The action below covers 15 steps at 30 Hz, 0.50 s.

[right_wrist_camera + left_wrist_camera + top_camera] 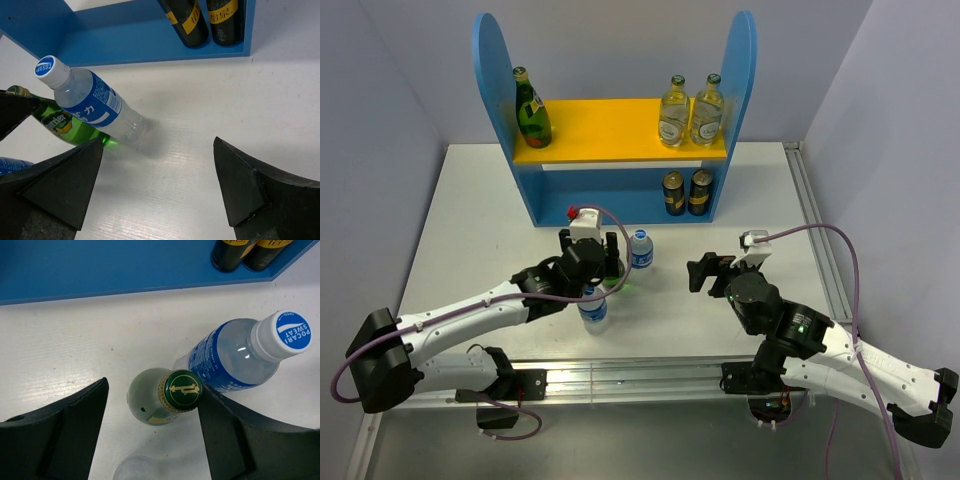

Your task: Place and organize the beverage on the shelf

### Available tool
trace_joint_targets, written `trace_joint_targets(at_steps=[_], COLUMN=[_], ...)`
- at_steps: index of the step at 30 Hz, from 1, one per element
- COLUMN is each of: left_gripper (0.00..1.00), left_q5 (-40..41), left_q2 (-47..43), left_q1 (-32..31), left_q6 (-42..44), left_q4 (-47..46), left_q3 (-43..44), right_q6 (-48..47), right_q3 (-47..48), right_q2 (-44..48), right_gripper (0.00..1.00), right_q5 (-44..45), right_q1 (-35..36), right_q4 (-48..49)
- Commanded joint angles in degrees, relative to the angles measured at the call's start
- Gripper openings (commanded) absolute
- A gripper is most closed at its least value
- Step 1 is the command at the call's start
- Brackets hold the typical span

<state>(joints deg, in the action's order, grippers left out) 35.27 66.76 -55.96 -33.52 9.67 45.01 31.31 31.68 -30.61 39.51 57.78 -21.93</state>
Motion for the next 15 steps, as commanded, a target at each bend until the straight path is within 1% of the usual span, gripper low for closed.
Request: trace_joint_targets(at_steps=[1,12,15], left_gripper=[0.75,0.68,0.65], left_q5=[1.2,4.6,5.3], left_q2=[1.3,4.5,4.9], left_q1=[-0.3,-0.5,-0.7], left_q6=[0.2,0.3,0.6], left_q4=[-3.7,-3.9,-4.4], left_q3=[0.8,2.4,2.6], right_q6=[0.7,0.6,0.6], right_q3=[0.1,0.1,0.2], right_q2=[-0.3,-0.6,-0.8], right_gripper=[0.98,0.98,0.98], right_q5=[1.5,1.3,1.3], right_q1=[0.2,0.2,0.3], right_q4=[0.4,0.5,0.5])
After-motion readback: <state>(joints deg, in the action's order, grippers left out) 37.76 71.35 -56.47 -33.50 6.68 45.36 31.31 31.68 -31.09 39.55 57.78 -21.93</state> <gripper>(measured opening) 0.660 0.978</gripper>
